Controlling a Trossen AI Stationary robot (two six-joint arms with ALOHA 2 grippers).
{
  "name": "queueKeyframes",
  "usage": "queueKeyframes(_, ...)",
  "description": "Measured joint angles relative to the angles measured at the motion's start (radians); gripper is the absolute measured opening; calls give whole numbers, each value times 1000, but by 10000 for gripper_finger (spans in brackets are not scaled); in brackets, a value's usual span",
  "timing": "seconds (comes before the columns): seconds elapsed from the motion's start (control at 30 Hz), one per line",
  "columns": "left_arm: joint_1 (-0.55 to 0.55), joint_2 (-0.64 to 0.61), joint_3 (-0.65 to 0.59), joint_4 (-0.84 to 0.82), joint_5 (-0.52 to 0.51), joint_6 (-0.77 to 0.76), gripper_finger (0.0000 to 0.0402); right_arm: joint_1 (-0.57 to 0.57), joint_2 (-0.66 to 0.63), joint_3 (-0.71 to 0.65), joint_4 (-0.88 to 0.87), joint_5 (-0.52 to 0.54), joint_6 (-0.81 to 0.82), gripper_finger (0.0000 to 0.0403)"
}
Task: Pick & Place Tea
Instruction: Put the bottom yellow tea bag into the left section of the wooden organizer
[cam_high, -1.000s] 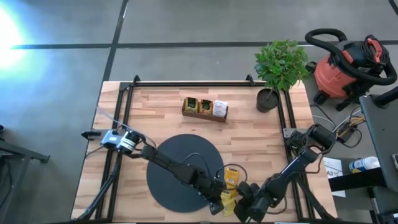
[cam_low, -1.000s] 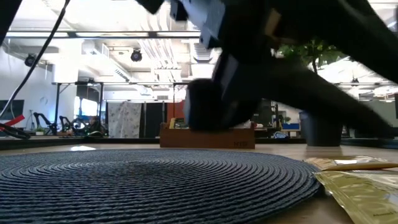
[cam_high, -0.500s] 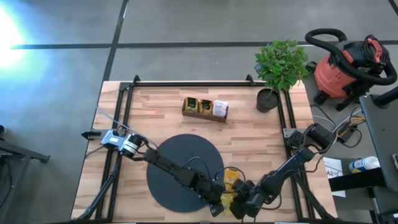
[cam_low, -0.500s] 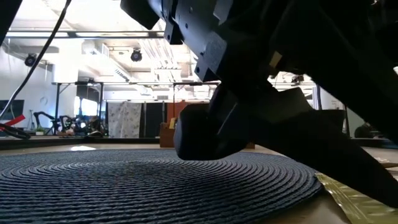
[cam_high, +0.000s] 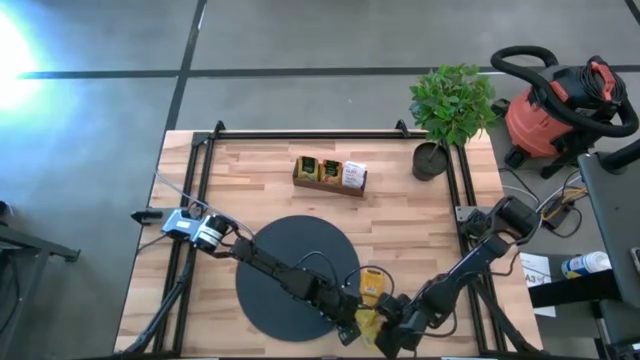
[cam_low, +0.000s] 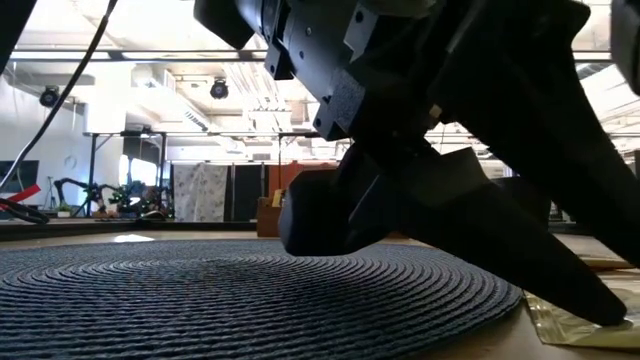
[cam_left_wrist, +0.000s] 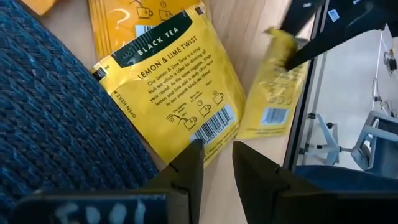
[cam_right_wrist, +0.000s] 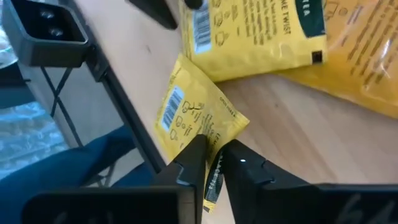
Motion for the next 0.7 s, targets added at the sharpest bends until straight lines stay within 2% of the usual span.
queueKeyframes(0.2, 0, -4, -3, -6, -16, 13, 90, 12, -59, 0, -96, 37, 17, 20)
queueKeyframes(0.4, 1, -16, 1, -20, -99, 61, 90, 25, -179, 0, -317, 198, 73, 9)
queueKeyframes(0.5, 1, -22, 18, -20, -135, 66, 90, 32, -238, 0, -475, 293, 196, 9)
queueKeyframes(0.6, -3, -36, 46, -15, -234, 107, 90, 38, -281, 0, -590, 400, 376, 9)
queueKeyframes(0.7, -15, -54, 88, -12, -404, 196, 90, 32, -305, 0, -601, 452, 453, 9)
